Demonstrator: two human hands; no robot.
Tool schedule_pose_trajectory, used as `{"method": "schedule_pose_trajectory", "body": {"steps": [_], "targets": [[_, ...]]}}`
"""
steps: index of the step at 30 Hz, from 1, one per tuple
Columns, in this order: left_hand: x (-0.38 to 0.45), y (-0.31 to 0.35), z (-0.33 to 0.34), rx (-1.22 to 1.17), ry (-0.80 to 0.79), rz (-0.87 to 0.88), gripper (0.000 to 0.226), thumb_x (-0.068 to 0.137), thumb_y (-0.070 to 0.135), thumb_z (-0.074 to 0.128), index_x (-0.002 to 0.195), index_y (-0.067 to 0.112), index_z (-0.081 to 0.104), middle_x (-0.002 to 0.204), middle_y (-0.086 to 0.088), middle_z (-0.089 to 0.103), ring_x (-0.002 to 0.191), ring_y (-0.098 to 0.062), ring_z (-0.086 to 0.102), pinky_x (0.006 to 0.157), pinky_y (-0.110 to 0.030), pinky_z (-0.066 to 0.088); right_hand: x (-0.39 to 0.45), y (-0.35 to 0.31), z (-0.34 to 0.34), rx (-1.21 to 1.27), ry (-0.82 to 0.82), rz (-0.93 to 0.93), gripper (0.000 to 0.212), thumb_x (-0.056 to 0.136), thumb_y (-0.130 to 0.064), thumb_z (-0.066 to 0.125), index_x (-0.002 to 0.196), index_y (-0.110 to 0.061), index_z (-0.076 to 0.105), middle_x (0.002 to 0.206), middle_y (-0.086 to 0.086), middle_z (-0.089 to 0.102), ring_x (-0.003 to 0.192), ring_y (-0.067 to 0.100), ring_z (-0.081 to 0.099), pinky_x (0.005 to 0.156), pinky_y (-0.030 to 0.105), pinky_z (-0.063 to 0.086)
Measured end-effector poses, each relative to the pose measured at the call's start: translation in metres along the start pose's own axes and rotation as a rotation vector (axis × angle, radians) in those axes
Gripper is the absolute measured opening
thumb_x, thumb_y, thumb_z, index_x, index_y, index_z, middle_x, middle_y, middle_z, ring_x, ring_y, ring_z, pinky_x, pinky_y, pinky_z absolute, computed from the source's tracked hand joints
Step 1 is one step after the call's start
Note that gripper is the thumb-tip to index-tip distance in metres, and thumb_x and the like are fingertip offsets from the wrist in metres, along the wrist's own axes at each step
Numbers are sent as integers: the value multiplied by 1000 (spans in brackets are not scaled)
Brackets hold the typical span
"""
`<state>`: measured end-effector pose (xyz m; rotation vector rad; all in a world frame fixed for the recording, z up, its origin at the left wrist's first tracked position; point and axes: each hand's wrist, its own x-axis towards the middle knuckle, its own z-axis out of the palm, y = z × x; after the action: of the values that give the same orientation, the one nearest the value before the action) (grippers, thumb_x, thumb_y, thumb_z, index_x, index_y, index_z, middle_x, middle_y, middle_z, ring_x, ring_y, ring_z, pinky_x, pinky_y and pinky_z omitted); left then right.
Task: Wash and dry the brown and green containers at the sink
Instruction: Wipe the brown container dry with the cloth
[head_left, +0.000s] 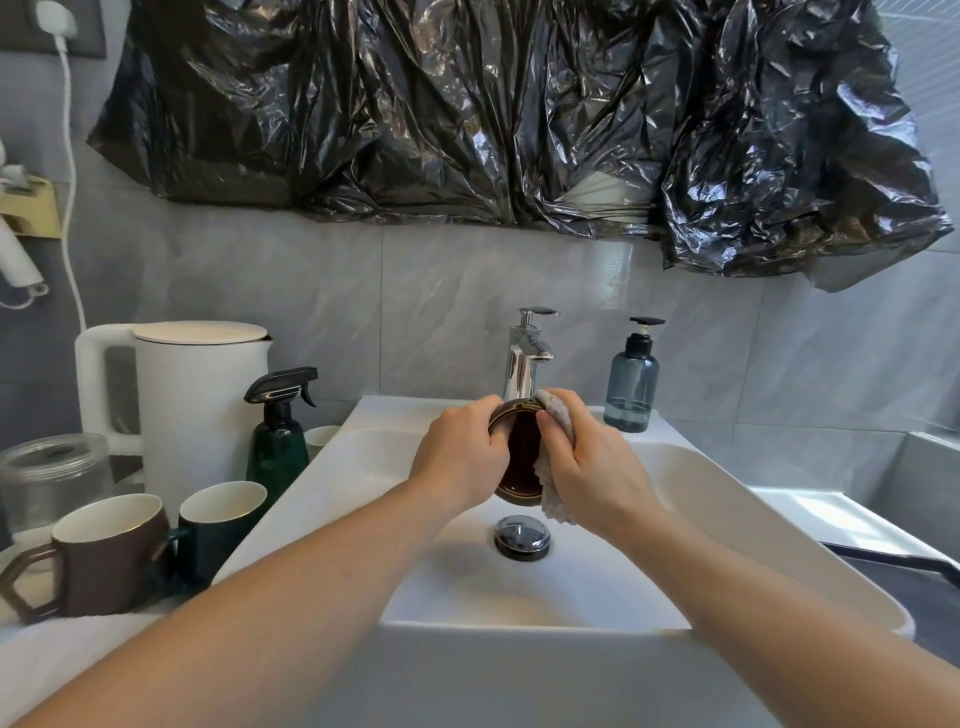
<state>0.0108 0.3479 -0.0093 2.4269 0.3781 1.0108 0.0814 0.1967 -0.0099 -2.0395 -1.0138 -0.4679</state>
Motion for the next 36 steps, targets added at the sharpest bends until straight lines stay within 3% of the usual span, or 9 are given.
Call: {"method": "schedule_pose_trajectory", "body": {"steps": [7, 10, 12, 16, 21, 24, 27, 31, 36], "targets": [[1, 1, -4, 5, 149, -85, 25, 104, 29, 51, 89, 16, 66, 86, -10, 71, 85, -39, 60, 72, -46, 54, 0, -2, 3, 66, 2, -19, 39, 106, -45, 42, 144, -51, 46, 117, -12, 73, 106, 15, 66, 91, 41, 54], [7, -5, -9, -50, 221, -174, 28, 107, 29, 50, 90, 16, 69, 89, -9, 72, 84, -35, 60, 70, -39, 47, -3, -1, 2, 78, -80, 112, 40, 103, -60, 38, 105, -31, 65, 98, -7, 74, 93, 19, 68, 86, 45, 56], [9, -8, -12, -64, 233, -188, 28, 108, 29, 49, 92, 17, 69, 90, -8, 72, 83, -32, 59, 69, -37, 44, -6, -2, 1, 64, -127, 126, 43, 104, -61, 35, 91, -29, 60, 91, -3, 72, 86, 22, 67, 82, 44, 56], [5, 0, -7, -22, 143, -76, 25, 105, 29, 51, 92, 18, 69, 90, -9, 73, 85, -35, 61, 73, -42, 54, -3, -2, 1, 119, -61, 14, 33, 108, -46, 40, 140, -43, 46, 116, -9, 70, 106, 17, 65, 92, 41, 52], [3, 2, 0, 10, 123, -68, 21, 102, 26, 53, 90, 16, 67, 89, -10, 72, 86, -37, 60, 73, -43, 53, -2, -1, 2, 123, -41, -51, 41, 106, -42, 44, 146, -51, 39, 122, -15, 69, 111, 12, 64, 94, 40, 52], [6, -1, -4, -31, 171, -153, 28, 106, 29, 51, 90, 15, 70, 90, -10, 73, 87, -37, 60, 73, -41, 51, -1, 2, 4, 95, -95, 47, 33, 104, -57, 39, 131, -45, 50, 111, -5, 73, 100, 21, 68, 90, 44, 55], [10, -6, -9, -79, 243, -224, 28, 107, 27, 50, 92, 16, 70, 91, -9, 72, 84, -33, 57, 71, -36, 43, -4, 4, 6, 54, -176, 128, 45, 100, -71, 31, 91, -35, 56, 88, -3, 72, 76, 23, 70, 76, 44, 59], [6, -3, -7, -126, 142, -186, 30, 107, 29, 48, 94, 15, 71, 87, -3, 69, 84, -30, 61, 71, -37, 47, -1, 6, 9, 170, -107, 125, 47, 96, -74, 31, 106, -35, 54, 96, -3, 73, 84, 23, 70, 79, 47, 59], [-4, 2, 6, -3, -105, -23, 23, 97, 32, 50, 79, 23, 61, 89, -6, 74, 91, -35, 66, 77, -41, 54, 0, 12, 5, 23, -93, 53, 28, 105, -52, 36, 124, -40, 54, 108, -6, 72, 102, 23, 66, 88, 46, 53]]}}
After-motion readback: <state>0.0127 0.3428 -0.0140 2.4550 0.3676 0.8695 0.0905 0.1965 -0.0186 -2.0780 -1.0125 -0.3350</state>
